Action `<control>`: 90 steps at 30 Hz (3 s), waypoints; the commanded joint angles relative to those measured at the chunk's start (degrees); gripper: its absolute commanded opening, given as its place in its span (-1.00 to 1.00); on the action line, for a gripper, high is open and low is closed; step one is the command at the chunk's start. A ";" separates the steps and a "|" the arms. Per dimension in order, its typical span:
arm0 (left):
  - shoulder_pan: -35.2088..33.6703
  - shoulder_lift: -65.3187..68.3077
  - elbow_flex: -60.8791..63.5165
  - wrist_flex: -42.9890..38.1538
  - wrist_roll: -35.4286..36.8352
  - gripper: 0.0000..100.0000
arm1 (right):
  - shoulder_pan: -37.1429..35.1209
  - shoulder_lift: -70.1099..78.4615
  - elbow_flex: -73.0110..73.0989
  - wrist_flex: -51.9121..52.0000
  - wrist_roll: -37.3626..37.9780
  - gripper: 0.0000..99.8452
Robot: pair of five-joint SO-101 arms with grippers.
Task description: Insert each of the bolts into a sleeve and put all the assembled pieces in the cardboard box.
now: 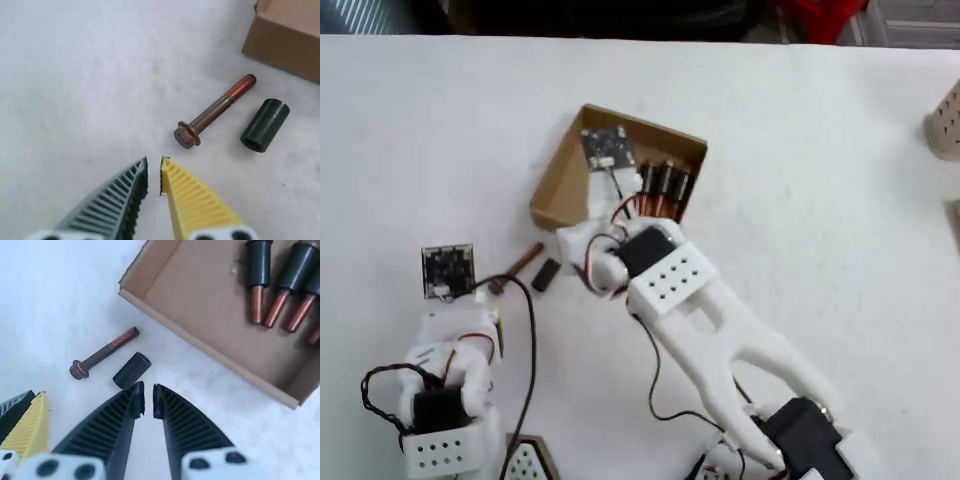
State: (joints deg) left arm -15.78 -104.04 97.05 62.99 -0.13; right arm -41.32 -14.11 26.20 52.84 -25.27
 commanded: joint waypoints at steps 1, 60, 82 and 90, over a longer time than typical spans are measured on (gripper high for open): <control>-0.40 -0.40 -0.09 0.18 -0.44 -0.85 | -2.24 -2.33 0.09 -1.10 -1.93 -0.96; -0.48 -0.40 -0.09 0.26 -0.44 -0.85 | -4.18 25.54 -16.35 6.20 4.84 -0.97; -0.48 -0.40 -0.09 0.26 -0.44 -0.85 | 26.86 -0.84 13.27 4.53 28.48 -0.97; -0.48 -0.40 -0.09 0.26 -0.44 -0.85 | 33.45 -0.75 19.25 -3.74 34.73 -0.96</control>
State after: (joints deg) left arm -15.78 -104.04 97.05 62.99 -0.13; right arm -9.23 -12.53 45.54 50.29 5.58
